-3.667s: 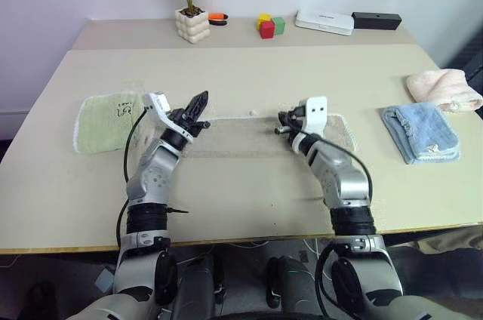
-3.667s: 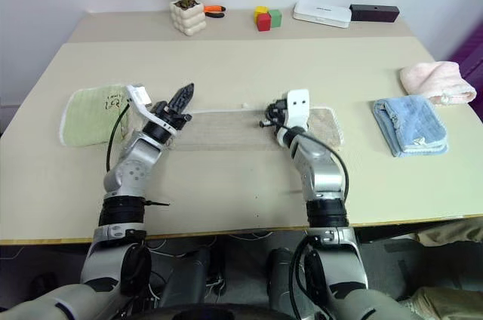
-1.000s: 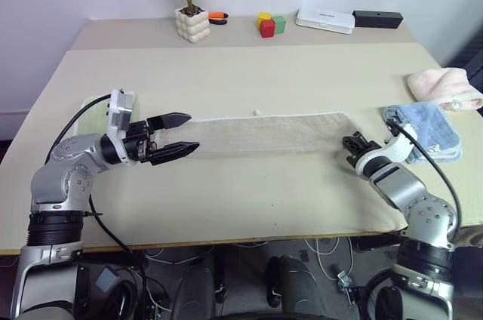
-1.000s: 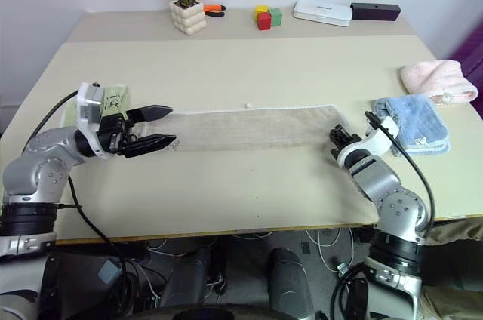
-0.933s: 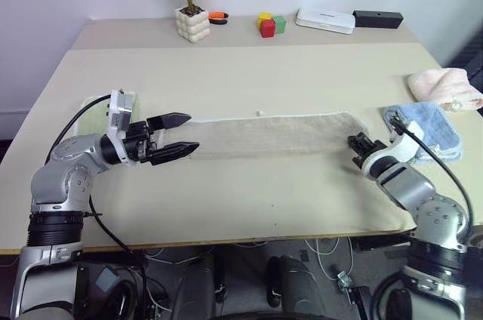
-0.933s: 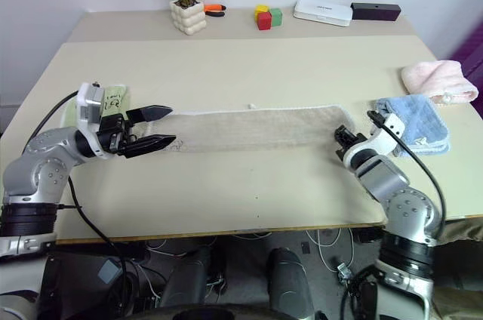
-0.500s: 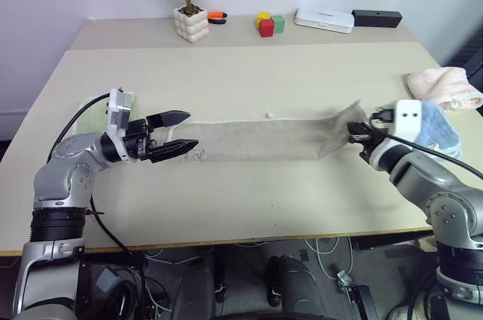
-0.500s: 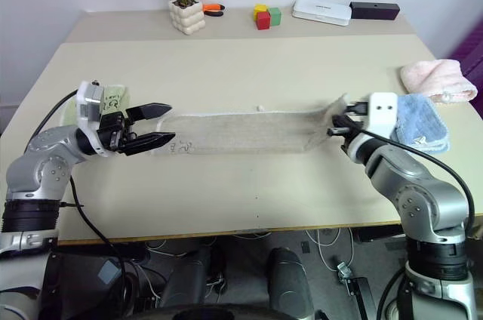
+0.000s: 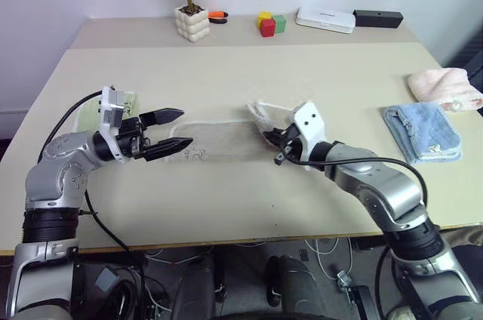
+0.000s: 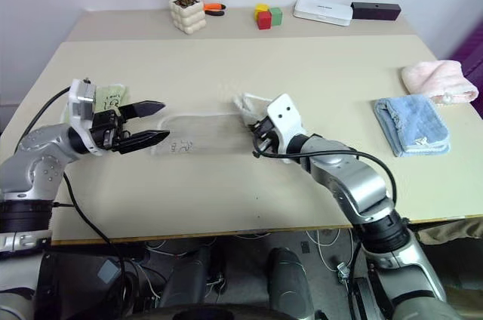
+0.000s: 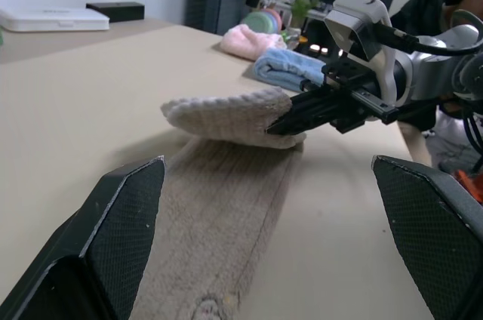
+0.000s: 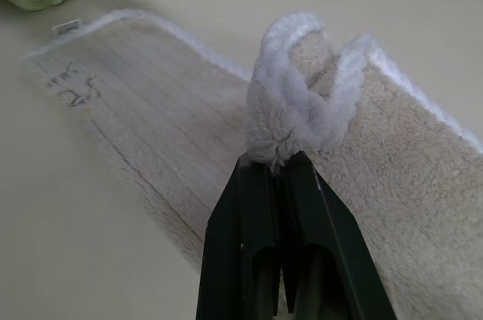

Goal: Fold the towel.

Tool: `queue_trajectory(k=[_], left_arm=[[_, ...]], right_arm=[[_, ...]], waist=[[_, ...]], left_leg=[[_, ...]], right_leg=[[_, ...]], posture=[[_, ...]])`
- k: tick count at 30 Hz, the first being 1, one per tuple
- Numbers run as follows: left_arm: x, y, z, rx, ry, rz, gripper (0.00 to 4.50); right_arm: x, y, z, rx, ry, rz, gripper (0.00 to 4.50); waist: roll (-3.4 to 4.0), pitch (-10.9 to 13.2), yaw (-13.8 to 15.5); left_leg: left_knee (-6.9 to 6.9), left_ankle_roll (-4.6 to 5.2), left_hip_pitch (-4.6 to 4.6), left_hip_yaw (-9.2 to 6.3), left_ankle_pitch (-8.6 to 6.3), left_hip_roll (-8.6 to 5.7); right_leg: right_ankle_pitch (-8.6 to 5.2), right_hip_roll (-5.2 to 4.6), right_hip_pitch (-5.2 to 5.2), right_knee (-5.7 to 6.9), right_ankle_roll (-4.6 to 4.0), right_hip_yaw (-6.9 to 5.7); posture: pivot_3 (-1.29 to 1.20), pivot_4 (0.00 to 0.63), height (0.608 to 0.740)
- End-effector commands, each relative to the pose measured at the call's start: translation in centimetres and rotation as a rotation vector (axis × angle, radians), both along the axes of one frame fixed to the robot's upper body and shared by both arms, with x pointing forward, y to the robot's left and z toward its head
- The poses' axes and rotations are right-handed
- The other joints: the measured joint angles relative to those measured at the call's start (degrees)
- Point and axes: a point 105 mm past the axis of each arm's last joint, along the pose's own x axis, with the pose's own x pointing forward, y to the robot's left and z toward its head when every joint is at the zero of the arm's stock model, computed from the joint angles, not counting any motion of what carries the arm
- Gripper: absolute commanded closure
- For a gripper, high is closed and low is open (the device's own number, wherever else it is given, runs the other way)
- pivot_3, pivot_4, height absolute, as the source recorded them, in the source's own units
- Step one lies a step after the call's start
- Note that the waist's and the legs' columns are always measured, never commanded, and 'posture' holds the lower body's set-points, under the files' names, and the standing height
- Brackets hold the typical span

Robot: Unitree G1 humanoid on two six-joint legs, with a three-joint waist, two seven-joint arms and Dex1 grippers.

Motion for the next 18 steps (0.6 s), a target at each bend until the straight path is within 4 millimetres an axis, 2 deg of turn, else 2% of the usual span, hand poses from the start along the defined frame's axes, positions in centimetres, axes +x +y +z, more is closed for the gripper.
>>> queue_trajectory(k=[1,10,13,18], left_arm=[[-0.6,0.3,1.3,0.002,-0.054,0.014,0.0],[-1.0,0.5,1.0,0.01,-0.047,0.034,0.0],[-1.0,0.4,0.9,0.012,-0.046,0.034,0.0],[-0.7,0.3,0.9,0.015,-0.044,0.027,0.0]], right_arm=[[-0.3,1.8,0.8,-0.012,-0.052,0.077,4.42],[-1.0,3.1,-0.6,-0.099,-0.056,0.158,4.42],[-1.0,3.3,-0.7,-0.088,-0.041,0.167,3.65],[-1.0,3.6,-0.4,-0.073,-0.054,0.166,1.21]], waist=[[0.0,0.0,0.0],[0.0,0.0,0.0],[0.0,0.0,0.0],[0.0,0.0,0.0]], left_leg=[[0.0,0.0,0.0,0.0,0.0,0.0],[-0.02,-0.02,0.01,0.03,0.0,0.0],[-0.02,-0.03,0.01,0.05,0.0,0.0],[-0.02,-0.04,0.01,0.08,0.0,0.0]], right_leg=[[0.0,0.0,0.0,0.0,0.0,0.0],[0.0,0.0,-0.01,0.0,-0.01,-0.01],[0.0,0.01,-0.02,0.0,-0.01,-0.01],[0.01,0.01,-0.03,0.0,-0.01,-0.01]], posture=[[0.0,0.15,0.74],[0.0,0.15,0.74],[0.0,0.15,0.74],[0.0,0.15,0.74]])
